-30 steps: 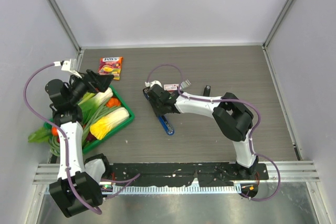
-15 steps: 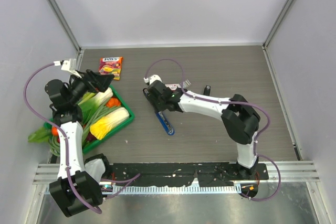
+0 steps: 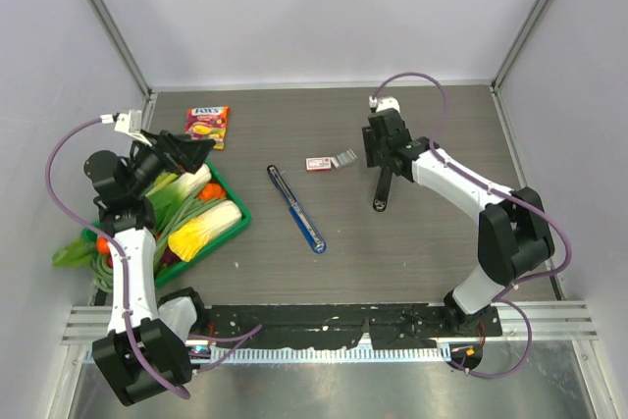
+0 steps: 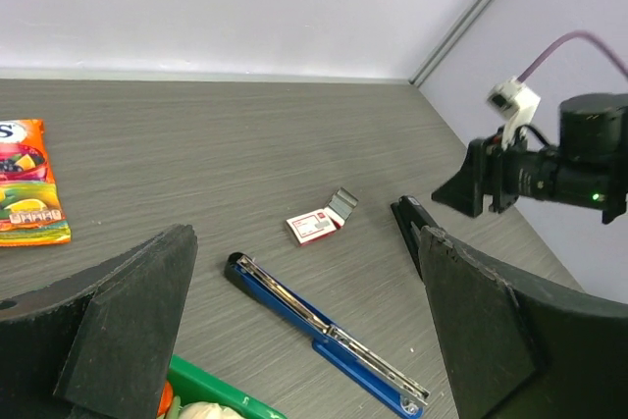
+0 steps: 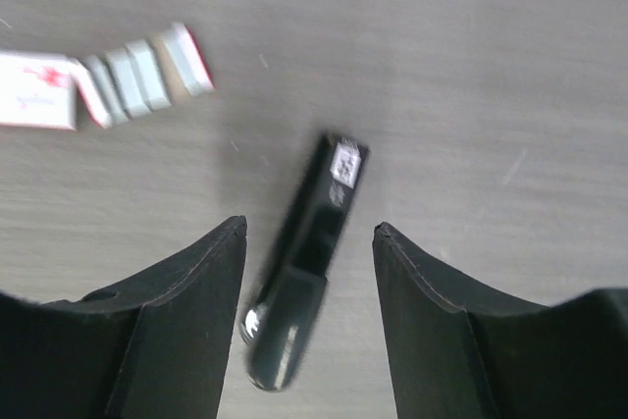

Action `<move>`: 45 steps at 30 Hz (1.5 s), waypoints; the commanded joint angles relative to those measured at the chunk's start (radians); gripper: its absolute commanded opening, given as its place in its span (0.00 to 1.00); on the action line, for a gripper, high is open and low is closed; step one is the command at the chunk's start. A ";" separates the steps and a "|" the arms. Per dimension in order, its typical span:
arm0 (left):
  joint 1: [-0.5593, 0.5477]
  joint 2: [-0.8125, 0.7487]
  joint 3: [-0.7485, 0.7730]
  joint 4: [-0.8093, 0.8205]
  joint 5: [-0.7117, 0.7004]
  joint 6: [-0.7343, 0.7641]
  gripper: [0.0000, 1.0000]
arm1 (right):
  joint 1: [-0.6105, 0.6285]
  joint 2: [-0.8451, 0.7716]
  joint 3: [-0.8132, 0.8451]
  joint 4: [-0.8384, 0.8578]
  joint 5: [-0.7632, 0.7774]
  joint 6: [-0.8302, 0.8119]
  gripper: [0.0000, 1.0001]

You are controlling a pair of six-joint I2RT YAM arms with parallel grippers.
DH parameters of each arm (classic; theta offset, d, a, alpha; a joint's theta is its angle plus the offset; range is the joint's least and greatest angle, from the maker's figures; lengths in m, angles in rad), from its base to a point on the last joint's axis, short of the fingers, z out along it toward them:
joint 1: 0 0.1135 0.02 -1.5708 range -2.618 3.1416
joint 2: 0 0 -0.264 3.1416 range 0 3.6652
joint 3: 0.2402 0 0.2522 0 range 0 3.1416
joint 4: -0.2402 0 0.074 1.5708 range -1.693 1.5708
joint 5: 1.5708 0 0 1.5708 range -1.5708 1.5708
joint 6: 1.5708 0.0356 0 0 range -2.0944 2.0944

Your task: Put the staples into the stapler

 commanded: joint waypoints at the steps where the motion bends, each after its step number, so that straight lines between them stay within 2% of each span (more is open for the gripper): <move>1: 0.007 -0.014 -0.011 0.069 0.021 -0.020 1.00 | -0.040 -0.007 -0.092 -0.063 -0.049 0.059 0.60; 6: 0.007 -0.021 -0.013 0.066 0.021 -0.020 1.00 | -0.132 -0.013 -0.117 -0.081 -0.142 0.094 0.62; 11: 0.006 -0.021 -0.020 0.079 0.015 -0.019 1.00 | -0.166 -0.021 -0.179 -0.040 -0.271 0.139 0.63; 22: 0.006 -0.008 -0.036 0.097 0.012 -0.017 1.00 | -0.166 -0.004 -0.159 -0.040 -0.346 0.180 0.66; 29: 0.006 -0.001 -0.039 0.105 0.009 -0.017 1.00 | -0.161 -0.024 -0.201 -0.025 -0.403 0.185 0.70; 36: 0.007 -0.001 -0.046 0.111 0.005 -0.014 1.00 | -0.111 -0.033 -0.217 -0.022 -0.373 0.159 0.71; 38: 0.007 -0.001 -0.046 0.109 0.004 -0.014 1.00 | -0.094 -0.033 -0.212 -0.026 -0.317 0.141 0.69; 41: 0.006 0.002 -0.048 0.109 0.005 -0.014 1.00 | -0.072 -0.033 -0.194 -0.041 -0.274 0.119 0.54; 42: 0.006 0.002 -0.048 0.109 0.002 -0.014 1.00 | -0.069 -0.033 -0.180 -0.055 -0.265 0.104 0.43; 45: 0.006 0.001 -0.051 0.109 0.004 -0.016 1.00 | -0.054 -0.033 -0.156 -0.081 -0.209 0.072 0.32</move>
